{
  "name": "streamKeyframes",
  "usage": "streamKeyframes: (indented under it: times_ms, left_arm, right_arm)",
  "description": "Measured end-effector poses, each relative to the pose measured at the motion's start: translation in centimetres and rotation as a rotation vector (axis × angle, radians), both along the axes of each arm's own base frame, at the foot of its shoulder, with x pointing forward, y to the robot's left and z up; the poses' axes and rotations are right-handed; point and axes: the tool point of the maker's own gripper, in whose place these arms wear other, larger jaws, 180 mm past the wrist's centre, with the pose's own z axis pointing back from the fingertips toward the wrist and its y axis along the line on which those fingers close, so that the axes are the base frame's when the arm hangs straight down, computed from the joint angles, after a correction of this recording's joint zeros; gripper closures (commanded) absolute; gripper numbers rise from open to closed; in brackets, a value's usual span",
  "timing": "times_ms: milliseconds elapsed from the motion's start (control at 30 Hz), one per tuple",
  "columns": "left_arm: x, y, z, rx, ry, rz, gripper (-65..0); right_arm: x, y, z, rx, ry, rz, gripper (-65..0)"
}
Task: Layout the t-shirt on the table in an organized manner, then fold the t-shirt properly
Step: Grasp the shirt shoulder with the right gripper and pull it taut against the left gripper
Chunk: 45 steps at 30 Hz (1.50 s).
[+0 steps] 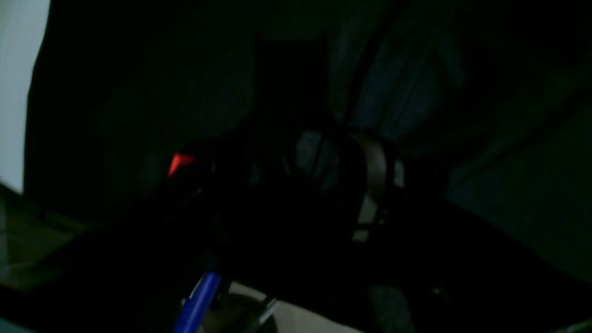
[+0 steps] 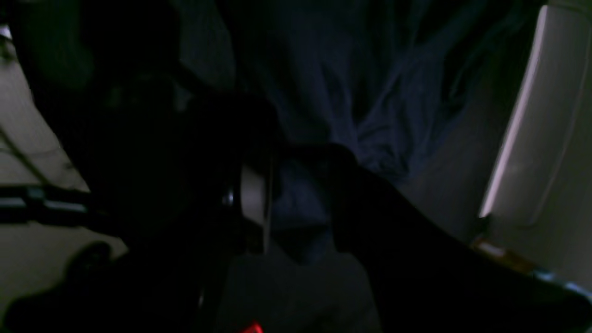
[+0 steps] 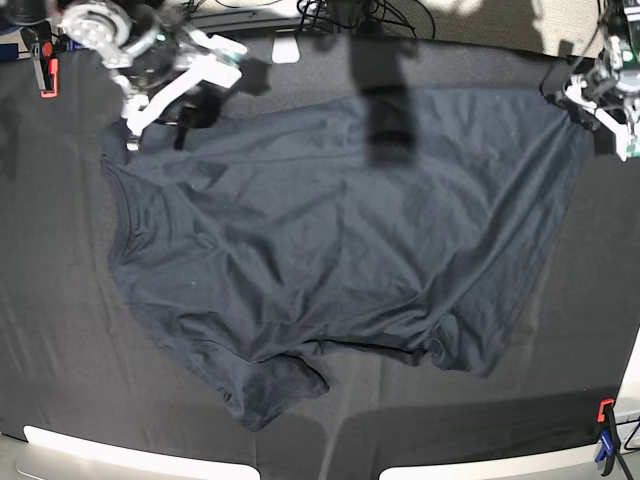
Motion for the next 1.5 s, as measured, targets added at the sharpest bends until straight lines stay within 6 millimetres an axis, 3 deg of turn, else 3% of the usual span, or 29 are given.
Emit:
streamKeyframes:
  times_ms: [67, 133, 300, 400, 500, 733, 867, 1200, 1500]
  left_arm:
    - [-0.2, -1.2, -0.5, -0.060, 0.021, -0.035, -30.9]
    - [-0.3, -1.8, -0.6, -0.089, 0.035, -0.067, -26.9]
    - [-0.3, -2.2, -0.7, -0.106, 0.035, -0.080, 0.0]
    - [-0.4, -2.2, -0.7, -0.106, 0.039, -0.079, 0.0]
    - [-0.4, -2.2, -0.7, -0.106, 0.038, -0.079, 0.0]
    - [-0.4, -2.2, -0.7, -0.107, 0.038, -0.079, 0.0]
    - [-0.4, -2.2, -0.7, -0.106, 0.038, -0.079, 0.0]
    - [-0.2, -1.7, -0.4, -0.088, 0.040, -0.091, 0.0]
    - [0.0, -0.8, 0.0, -0.062, 0.053, -0.112, 0.0]
  right_arm:
    - [0.1, 1.0, 0.0, 0.042, -0.006, -0.025, -20.2]
    - [0.3, 2.0, 0.1, 0.093, -0.018, -0.063, -20.2]
    - [0.6, 4.6, 0.2, 0.196, -0.024, -0.157, -20.2]
    - [1.0, 5.5, 0.6, 0.254, -0.052, -0.231, -20.2]
    - [0.9, 5.0, 0.5, 0.281, -0.051, -0.339, -20.2]
    - [-3.0, 2.0, -1.3, 0.280, 0.056, -0.570, -20.2]
    - [-4.6, -1.0, -1.7, 0.232, 0.062, -0.696, -20.2]
    - [-2.7, -6.8, -0.1, 0.426, -0.037, -1.021, -20.2]
    - [-3.7, -7.0, 0.7, 0.783, 0.049, -1.118, -20.2]
